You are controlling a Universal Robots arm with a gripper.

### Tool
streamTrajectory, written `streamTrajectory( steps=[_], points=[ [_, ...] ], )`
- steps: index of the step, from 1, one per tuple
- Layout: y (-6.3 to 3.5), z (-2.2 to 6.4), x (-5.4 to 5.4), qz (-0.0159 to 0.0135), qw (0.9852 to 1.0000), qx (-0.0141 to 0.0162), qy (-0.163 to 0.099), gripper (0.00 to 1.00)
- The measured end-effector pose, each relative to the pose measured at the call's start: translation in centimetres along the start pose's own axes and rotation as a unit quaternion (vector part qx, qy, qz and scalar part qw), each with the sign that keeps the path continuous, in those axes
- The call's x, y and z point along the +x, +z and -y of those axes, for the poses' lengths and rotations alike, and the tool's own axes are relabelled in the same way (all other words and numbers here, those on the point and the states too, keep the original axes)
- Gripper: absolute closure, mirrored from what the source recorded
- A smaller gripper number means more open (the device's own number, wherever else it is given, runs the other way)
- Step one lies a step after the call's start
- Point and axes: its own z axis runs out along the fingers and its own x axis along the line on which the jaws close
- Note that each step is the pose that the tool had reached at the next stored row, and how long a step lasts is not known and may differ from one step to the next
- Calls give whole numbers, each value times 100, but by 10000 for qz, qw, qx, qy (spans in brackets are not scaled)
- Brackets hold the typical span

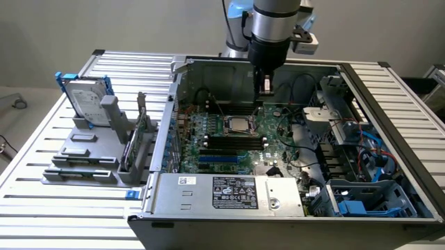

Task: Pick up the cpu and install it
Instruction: 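Close the cpu cover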

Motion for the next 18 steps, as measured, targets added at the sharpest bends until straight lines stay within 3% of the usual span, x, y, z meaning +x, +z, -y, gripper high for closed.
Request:
streamTrajectory(
  steps=[11,18],
  points=[
    [42,-493,-1,-16,10000,8,-29,89],
    [142,-534,36,-17,10000,48,-28,89]
  ],
)
